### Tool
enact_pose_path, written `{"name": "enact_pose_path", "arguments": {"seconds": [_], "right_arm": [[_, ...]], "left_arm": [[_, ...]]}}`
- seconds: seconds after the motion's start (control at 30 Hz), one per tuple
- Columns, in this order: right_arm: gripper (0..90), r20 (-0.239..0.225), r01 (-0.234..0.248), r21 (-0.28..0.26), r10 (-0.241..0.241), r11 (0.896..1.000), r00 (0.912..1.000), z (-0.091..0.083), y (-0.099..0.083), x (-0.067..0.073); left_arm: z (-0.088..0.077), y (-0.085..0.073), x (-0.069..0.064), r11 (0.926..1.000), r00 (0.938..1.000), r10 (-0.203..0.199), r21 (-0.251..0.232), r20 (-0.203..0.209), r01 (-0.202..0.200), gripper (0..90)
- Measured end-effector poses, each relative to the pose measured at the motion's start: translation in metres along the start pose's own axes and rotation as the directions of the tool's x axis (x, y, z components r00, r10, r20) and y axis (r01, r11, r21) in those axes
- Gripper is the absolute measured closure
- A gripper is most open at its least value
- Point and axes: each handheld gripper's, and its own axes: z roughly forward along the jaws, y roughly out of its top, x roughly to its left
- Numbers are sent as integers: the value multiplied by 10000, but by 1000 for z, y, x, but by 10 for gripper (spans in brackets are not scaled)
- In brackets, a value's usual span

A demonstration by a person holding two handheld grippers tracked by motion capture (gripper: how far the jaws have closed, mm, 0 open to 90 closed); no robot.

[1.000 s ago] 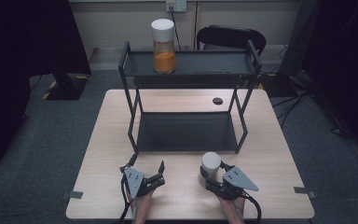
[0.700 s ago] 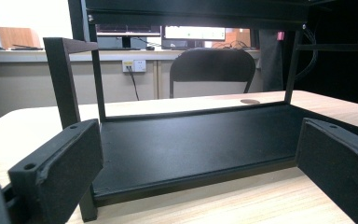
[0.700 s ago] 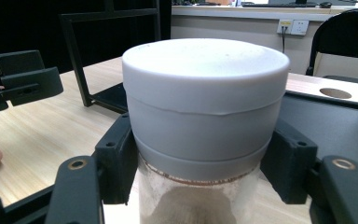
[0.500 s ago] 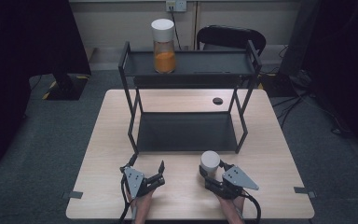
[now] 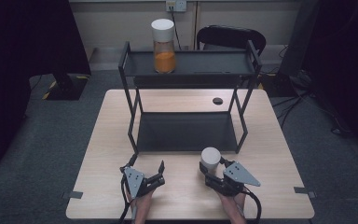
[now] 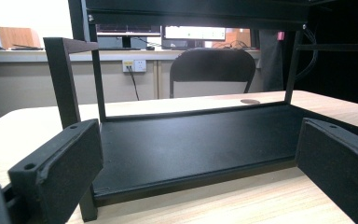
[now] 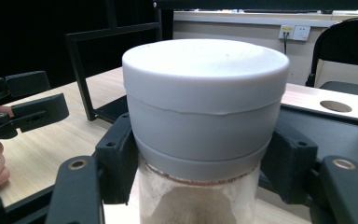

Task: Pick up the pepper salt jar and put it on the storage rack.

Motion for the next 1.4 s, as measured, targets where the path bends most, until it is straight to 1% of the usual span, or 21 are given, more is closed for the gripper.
{"name": "enact_pose_path", "arguments": {"seconds": [0.17, 0.5, 0.7, 1.0, 1.27, 1.4], "right_arm": [[355, -75, 73, -53, -73, 10000, 9999, 1, 5, 0], [355, -96, 123, -451, -127, 9989, 9999, -1, 19, 0], [355, -106, 134, -595, -141, 9981, 9998, -2, 30, -2], [355, -167, 358, -843, -373, 9958, 9992, -2, 48, -1], [355, -184, 352, -957, -372, 9948, 9991, -1, 59, -4], [355, -130, 255, -1051, -270, 9941, 9996, 1, 64, -5]], "left_arm": [[0, 0, 0, 10000, 10000, 0, 2, -11, 0, 0], [0, 0, 0, 10000, 10000, 1, 1, -28, -1, 1], [0, 0, -1, 10000, 10000, 8, 6, -49, -8, 1], [0, 0, -1, 10000, 10000, 10, 0, -39, -10, 0], [0, 0, 0, 10000, 10000, 21, -1, -35, -21, 0], [0, 0, 0, 10000, 10000, 18, 1, -33, -18, 0]]}}
